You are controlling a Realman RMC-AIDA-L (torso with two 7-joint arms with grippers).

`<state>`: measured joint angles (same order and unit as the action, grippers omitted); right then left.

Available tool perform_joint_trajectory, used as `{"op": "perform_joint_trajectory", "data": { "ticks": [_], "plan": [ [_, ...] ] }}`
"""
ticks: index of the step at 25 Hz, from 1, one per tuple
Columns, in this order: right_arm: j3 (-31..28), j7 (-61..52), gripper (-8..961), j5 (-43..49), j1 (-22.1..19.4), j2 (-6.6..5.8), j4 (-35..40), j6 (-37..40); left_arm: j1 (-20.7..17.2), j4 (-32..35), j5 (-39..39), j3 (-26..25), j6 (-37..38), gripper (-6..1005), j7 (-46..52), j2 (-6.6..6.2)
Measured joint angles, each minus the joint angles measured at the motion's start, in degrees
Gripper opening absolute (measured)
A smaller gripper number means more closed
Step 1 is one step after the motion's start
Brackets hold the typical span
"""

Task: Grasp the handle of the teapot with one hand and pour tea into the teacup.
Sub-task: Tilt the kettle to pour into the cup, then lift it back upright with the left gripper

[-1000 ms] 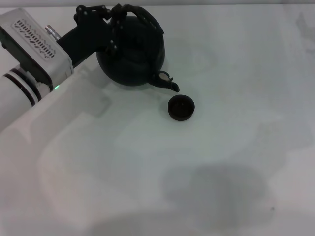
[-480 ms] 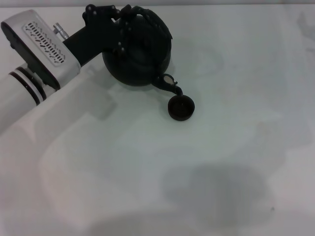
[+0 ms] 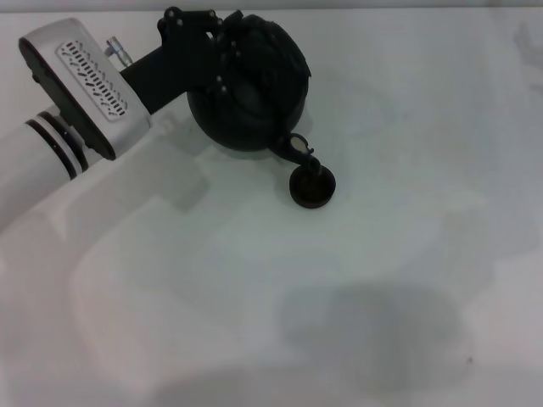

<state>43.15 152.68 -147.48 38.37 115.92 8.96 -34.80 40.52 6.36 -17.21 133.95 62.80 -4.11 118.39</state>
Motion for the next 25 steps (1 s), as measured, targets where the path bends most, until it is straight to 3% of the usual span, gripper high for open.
{"op": "perform_joint_trajectory", "data": {
  "ticks": [25],
  "plan": [
    [-1.50, -0.02, 829, -0.64, 0.02, 0.01, -1.25, 0.09, 0.00, -0.03, 0.34, 0.06, 0.85, 95, -6.93, 0.00]
  ]
}}
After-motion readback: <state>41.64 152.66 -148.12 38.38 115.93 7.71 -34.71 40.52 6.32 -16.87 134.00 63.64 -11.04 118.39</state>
